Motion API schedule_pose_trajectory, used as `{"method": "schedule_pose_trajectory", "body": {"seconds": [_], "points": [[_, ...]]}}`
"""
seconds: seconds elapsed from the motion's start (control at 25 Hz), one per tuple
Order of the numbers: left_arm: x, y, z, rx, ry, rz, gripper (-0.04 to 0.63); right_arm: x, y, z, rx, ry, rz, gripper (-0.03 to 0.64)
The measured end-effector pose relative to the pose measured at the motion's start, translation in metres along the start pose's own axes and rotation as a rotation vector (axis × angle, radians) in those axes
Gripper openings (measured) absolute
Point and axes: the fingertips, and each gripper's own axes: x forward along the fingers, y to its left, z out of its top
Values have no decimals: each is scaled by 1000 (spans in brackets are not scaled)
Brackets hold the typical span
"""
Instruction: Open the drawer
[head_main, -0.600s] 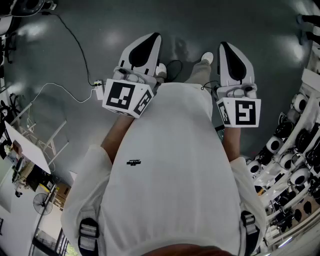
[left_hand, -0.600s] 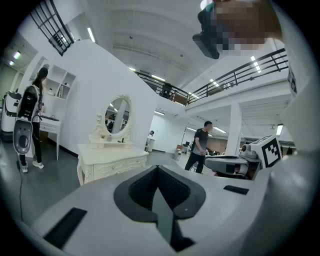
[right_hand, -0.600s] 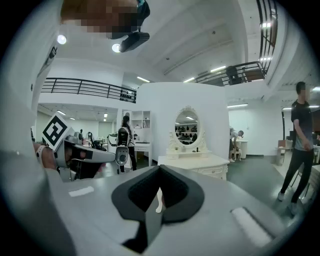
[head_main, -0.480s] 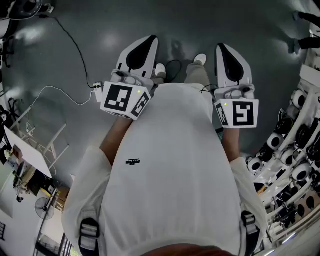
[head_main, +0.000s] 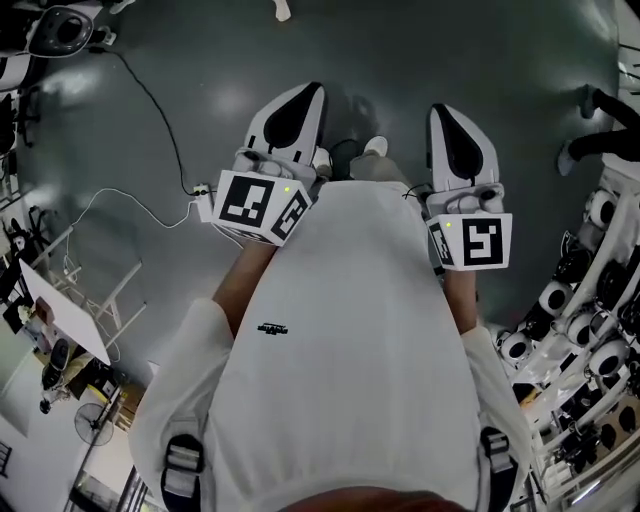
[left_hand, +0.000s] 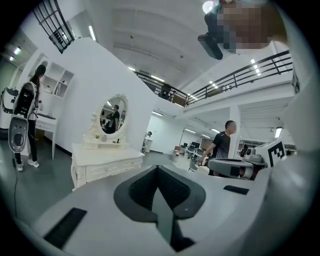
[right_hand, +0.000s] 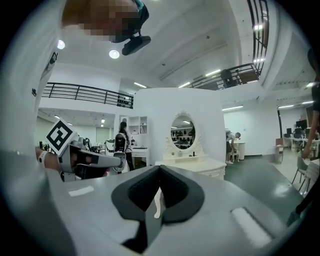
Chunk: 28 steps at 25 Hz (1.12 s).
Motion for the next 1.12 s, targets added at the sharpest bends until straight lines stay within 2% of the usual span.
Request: {"method": "schedule_pose_trajectory", "body": {"seconds": [0.28,0.52,0.72,1.12], "points": [[53,-43,11,34,-20,44,9,-15,-71,1,22,-26,19,11],[94,-58,11,31,-16,74,9,-4,-125,-4,34,-53,11,11],[118,-70,19,51,3,55,9,-4,-151,0,56,-70,-9,11],[171,-75,16,34,32,-21,9,9,-191,-11,97,-57,-101,11]]}}
